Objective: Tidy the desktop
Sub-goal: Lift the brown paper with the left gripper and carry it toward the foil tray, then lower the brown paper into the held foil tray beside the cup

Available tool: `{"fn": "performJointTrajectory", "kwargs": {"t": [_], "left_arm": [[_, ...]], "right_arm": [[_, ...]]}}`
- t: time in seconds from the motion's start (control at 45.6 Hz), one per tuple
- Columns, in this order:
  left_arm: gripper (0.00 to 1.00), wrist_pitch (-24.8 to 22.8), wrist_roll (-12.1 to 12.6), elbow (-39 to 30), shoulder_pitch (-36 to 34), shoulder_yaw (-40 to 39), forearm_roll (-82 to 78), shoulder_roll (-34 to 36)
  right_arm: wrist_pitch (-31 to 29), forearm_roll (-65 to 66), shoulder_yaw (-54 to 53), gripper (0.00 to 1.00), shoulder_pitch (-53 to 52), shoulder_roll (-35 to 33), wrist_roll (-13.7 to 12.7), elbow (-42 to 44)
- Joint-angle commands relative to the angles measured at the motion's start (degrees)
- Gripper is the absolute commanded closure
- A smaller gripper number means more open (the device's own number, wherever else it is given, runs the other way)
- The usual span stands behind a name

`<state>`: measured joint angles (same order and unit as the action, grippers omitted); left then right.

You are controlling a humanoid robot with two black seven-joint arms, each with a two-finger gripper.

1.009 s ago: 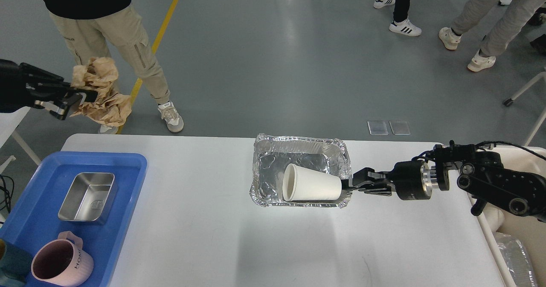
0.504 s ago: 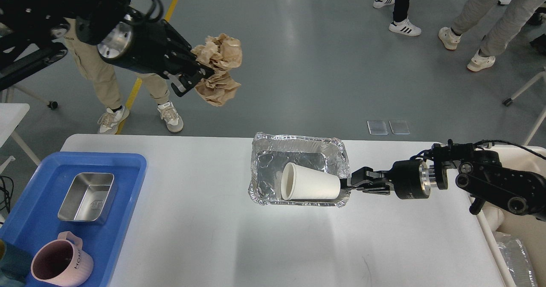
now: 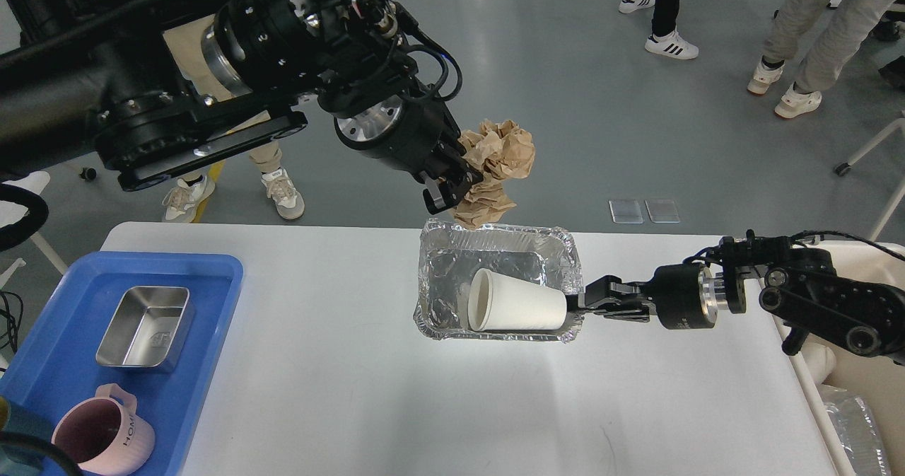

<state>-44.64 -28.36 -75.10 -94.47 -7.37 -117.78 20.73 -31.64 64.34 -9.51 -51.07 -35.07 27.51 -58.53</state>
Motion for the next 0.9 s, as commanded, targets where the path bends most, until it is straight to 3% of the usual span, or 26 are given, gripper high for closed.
{"fn": "performJointTrajectory", "kwargs": {"t": [0.0, 0.877], "left_arm": [[0.94, 0.0, 0.3, 0.6, 0.4, 1.3, 0.0, -1.7], [0.91, 0.0, 0.4, 6.9, 1.3, 2.7, 0.1, -10.6]], "right_arm": [[0.0, 0.0, 0.0, 1.0, 0.0, 0.0, 0.0, -0.2], [0.1, -0.1, -0.8, 1.0, 0.0, -1.9, 0.2, -1.1]]}}
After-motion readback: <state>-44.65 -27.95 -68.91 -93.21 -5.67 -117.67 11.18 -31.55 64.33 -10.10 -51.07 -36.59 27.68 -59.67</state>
